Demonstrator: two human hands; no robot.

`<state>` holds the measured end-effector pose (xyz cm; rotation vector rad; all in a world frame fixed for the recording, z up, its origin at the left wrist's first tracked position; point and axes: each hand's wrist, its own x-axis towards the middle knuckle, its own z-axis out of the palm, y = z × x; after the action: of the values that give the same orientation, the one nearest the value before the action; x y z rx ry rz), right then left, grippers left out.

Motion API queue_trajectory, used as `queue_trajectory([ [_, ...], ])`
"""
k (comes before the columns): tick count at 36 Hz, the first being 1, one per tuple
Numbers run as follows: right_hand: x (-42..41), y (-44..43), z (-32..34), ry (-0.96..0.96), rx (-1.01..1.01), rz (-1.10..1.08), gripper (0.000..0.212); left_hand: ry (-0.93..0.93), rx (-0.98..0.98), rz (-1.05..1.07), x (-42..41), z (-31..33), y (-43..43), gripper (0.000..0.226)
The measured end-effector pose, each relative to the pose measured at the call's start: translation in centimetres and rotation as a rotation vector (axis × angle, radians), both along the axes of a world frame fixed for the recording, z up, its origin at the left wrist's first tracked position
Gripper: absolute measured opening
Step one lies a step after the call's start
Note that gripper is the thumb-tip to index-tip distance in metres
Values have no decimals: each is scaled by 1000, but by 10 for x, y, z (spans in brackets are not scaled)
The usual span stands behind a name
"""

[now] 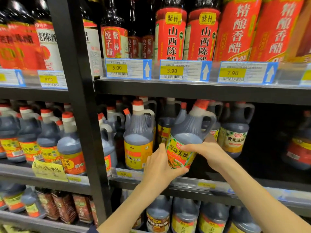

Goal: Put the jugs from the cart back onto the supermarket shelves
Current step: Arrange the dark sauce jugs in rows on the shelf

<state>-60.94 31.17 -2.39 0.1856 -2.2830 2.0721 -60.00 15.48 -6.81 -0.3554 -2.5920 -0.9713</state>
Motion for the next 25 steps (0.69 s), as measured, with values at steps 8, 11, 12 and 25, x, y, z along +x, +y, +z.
queue_trajectory([
  [8, -14, -16, 11, 29, 275, 204, 53, -102, -28, 148, -2, -1, -4, 84],
  [11, -20, -13, 11, 60, 320, 265, 50, -93, -28, 160, -2, -4, -4, 84],
  [12, -21, -11, 12, 58, 340, 286, 48, -86, -21, 159, -2, -5, -4, 83],
  [25, -21, 3, -6, 44, 385, 241, 101, 376, 376, 146, 26, -27, -50, 51],
])
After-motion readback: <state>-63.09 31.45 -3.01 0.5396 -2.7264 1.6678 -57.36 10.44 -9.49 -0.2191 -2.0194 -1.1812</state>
